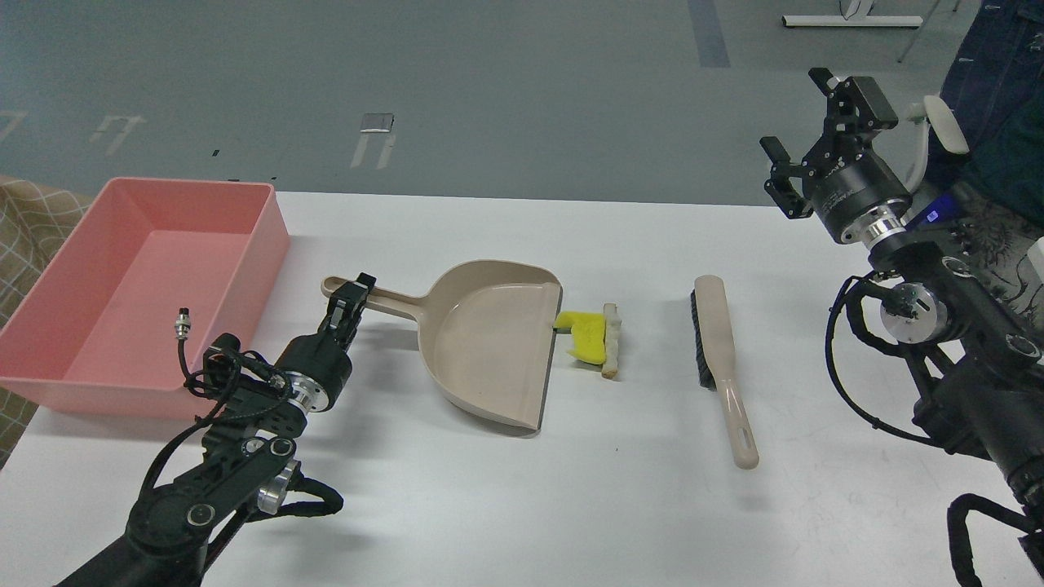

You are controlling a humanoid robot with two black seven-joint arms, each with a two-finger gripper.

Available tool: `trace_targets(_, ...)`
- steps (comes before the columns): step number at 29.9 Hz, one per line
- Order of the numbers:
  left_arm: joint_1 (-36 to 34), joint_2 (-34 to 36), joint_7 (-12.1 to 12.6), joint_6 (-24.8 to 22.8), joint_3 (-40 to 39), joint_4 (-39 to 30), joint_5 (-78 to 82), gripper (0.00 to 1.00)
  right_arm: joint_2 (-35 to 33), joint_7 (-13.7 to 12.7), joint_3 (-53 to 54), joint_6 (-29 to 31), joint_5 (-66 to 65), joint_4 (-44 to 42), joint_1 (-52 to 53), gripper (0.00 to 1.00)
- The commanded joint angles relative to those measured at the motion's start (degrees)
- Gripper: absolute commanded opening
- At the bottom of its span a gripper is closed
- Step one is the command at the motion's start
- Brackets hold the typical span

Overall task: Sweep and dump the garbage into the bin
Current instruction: 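Lower the left gripper and grasp the beige dustpan handle, then move the right gripper down and grasp the wooden brush handle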

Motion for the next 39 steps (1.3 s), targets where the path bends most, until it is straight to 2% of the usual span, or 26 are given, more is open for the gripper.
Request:
trace_targets(1, -0.1, 0.0, 0.2, -0.1, 0.0, -0.1, 0.0, 0.0, -0.7, -0.3, -0.3, 0.2, -0.1, 0.3, 0.2, 1.0)
trace_targets(5, -0.6, 0.0, 0.1, -0.1, 0.0, -0.5, 0.0, 0.0, -5.8, -2.8, -4.3, 0.4, -0.3, 4.9, 0.1, 1.0)
trace_targets(8, -0.6, 0.0, 0.1, -0.1, 0.0, -0.6, 0.0, 0.0, -12.6, -4.0, -11.1, 0.4, -0.3, 11.0, 0.0, 1.0)
trace_targets(12, -0.7, -0.3, -0.2, 0.1, -0.1, -0.6, 0.0, 0.0, -27.2, -5.2, -22.3, 0.4, -1.1, 22.9, 0.0, 1.0)
trace_targets(14, -0.7, -0.4, -0.3, 0.3, -0.1, -0.6, 0.0, 0.0, -31.1, -5.9, -24.6, 0.4, -1.3, 26.2, 0.1, 1.0)
trace_targets(16, -0.6, -0.4, -0.4, 2.0, -0.1, -0.6, -0.1, 0.0, -38.0, -6.7, -27.8, 0.4, -3.2, 31.8, -0.1, 1.0)
trace_targets(22, -0.5, -0.4, -0.6, 4.4, -0.1, -0.7, 0.0, 0.0, -48.9, -7.2, -34.8, 0.4, -7.2, 41.3, -0.3, 1.0)
trace_targets(24, -0.7, -0.4, -0.7, 5.1, -0.1, -0.7, 0.1, 0.0, -53.0, -9.3, -37.9, 0.4, -8.3, 45.5, -0.3, 1.0)
trace_targets(29, -1.2, -0.4, -0.8, 6.3, -0.1, -0.7, 0.0, 0.0, -56.1, -15.3, -42.5, 0.4, -9.8, 50.3, -0.6, 0.98)
trace_targets(31, -1.2, -0.4, -0.8, 6.3, -0.1, -0.7, 0.0, 0.0, -55.8, -16.7, -43.4, 0.4, -10.8, 50.8, -0.6, 0.97)
trace_targets(35, -1.0, -0.5, -0.8, 6.3, -0.1, -0.8, 0.1, 0.0, -54.9, -20.0, -43.8, 0.4, -12.4, 52.5, -1.0, 0.87)
trace_targets(38, -0.8, -0.6, -0.8, 6.3, -0.1, -1.3, 0.1, 0.0, -53.4, -21.4, -43.9, 0.4, -12.3, 54.3, -1.0, 0.76)
trace_targets(39, -0.8, -0.5, -0.8, 6.3, -0.1, -1.4, 0.1, 0.0, -52.9, -21.6, -43.9, 0.4, -12.2, 54.5, -1.0, 0.75)
